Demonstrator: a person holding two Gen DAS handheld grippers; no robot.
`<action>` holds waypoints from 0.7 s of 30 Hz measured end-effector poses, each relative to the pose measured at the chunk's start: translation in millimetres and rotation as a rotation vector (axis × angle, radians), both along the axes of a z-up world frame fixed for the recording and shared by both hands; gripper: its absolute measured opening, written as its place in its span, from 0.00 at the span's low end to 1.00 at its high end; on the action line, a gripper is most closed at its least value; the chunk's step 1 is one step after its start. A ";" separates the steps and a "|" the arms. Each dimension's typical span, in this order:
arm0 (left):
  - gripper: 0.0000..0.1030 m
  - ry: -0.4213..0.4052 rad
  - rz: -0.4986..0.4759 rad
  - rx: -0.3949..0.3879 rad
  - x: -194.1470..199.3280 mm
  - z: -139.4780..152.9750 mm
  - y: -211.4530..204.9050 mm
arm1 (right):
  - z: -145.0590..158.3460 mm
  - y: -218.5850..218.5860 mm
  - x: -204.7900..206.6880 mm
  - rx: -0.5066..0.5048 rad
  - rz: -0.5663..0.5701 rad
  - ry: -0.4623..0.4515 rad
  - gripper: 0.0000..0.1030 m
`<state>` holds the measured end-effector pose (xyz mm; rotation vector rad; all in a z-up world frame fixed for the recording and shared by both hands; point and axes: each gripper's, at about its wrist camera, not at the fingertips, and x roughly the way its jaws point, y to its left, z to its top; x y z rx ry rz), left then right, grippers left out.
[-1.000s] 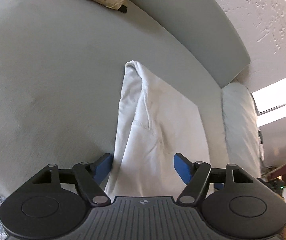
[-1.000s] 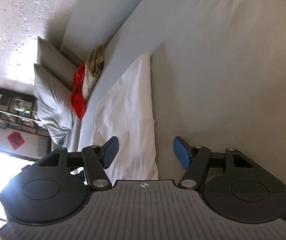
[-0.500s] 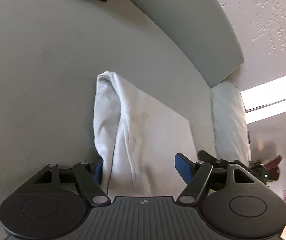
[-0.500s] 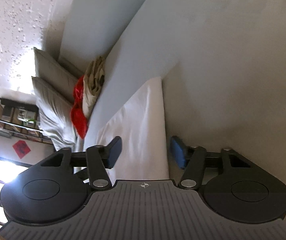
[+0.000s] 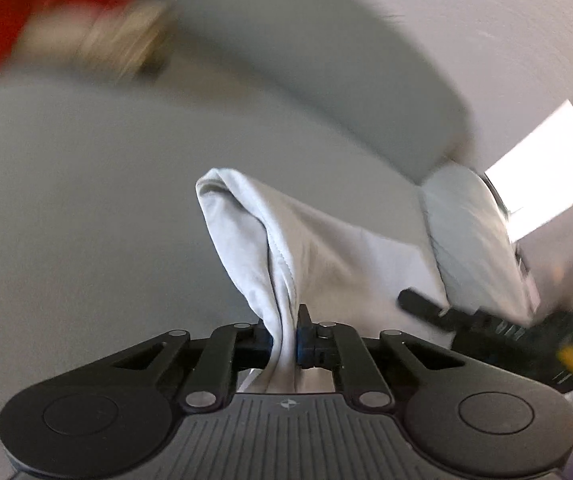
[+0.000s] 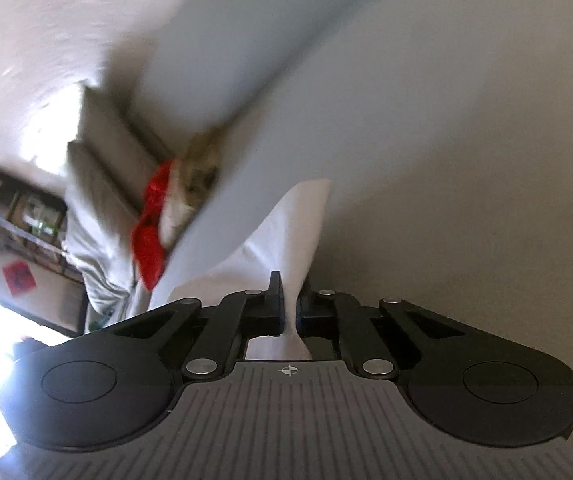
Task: Fold clothes
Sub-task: 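Grasp the folded shirt edge with both tools, then lift the folded shirt with both tools and carry it onto the sofa cushion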
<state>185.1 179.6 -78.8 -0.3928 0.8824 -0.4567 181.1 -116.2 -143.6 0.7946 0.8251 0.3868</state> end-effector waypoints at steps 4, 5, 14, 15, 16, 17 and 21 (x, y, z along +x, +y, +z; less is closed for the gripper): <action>0.06 -0.286 -0.076 0.106 -68.2 55.5 -39.6 | 53.8 -9.0 -50.5 -0.036 -0.017 -0.156 0.04; 0.06 -0.361 -0.093 0.123 -89.2 68.9 -50.7 | 68.3 -15.8 -68.8 -0.040 -0.033 -0.195 0.04; 0.07 -0.630 -0.307 0.063 -200.3 112.9 -146.7 | 146.8 -109.9 -228.0 -0.101 -0.263 -0.397 0.04; 0.07 -0.612 -0.336 0.049 -200.5 107.9 -165.4 | 150.8 -122.0 -241.0 -0.132 -0.296 -0.395 0.04; 0.08 -0.593 -0.353 0.041 -199.7 102.5 -179.9 | 154.6 -134.1 -253.8 -0.163 -0.329 -0.392 0.04; 0.07 -0.564 -0.368 0.027 -196.5 93.0 -197.9 | 158.4 -146.2 -266.7 -0.194 -0.362 -0.389 0.04; 0.07 -0.478 -0.409 0.015 -183.1 57.3 -257.0 | 150.3 -185.0 -288.0 -0.308 -0.453 -0.328 0.04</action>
